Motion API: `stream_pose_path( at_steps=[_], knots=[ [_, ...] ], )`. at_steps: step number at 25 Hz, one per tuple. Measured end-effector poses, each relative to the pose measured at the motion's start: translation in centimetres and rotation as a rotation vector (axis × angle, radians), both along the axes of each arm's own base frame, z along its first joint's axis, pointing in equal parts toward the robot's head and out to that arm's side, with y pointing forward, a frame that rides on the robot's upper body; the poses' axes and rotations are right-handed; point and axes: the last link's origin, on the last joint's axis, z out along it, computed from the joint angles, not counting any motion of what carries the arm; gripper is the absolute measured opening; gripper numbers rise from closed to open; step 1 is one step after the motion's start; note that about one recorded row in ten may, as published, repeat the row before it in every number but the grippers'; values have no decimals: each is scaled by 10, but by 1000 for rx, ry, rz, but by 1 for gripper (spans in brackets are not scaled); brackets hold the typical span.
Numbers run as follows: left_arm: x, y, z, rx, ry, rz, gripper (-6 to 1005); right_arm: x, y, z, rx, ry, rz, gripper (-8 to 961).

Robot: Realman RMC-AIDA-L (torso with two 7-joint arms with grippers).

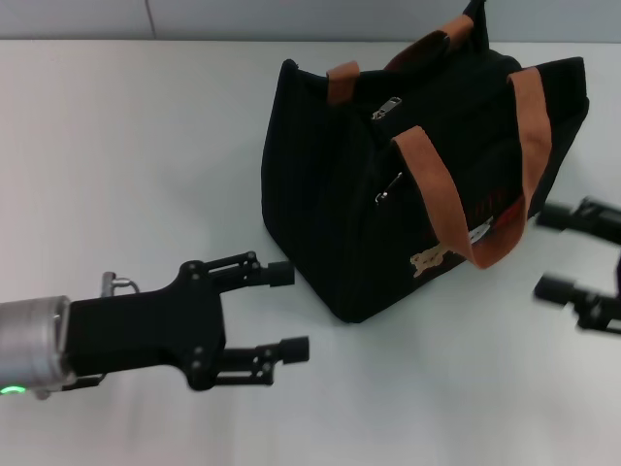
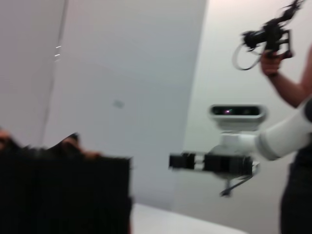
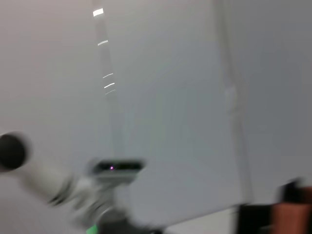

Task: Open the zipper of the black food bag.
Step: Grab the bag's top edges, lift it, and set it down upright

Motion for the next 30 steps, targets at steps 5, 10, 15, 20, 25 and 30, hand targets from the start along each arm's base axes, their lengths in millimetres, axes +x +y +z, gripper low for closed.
stream_pose_path(
  at_steps=[5,10,15,20,25,30],
  knots=[
    [-2,12,-21,70,14,83,815,18,-4,19,218,87,-132,787],
    [1,22,-39,130,25,139,815,34,-13,30,423,192,-253,786],
    [11,26,-53,113,28,127,815,41,-16,34,485,215,-311,786],
    [19,33,-64,156,18,163,816,40,-16,30,480,222,-313,786],
    [21,36,-71,184,20,195,815,39,-15,31,482,224,-311,786],
    [23,37,-73,189,11,216,799,39,-14,31,484,224,-311,786]
  ],
)
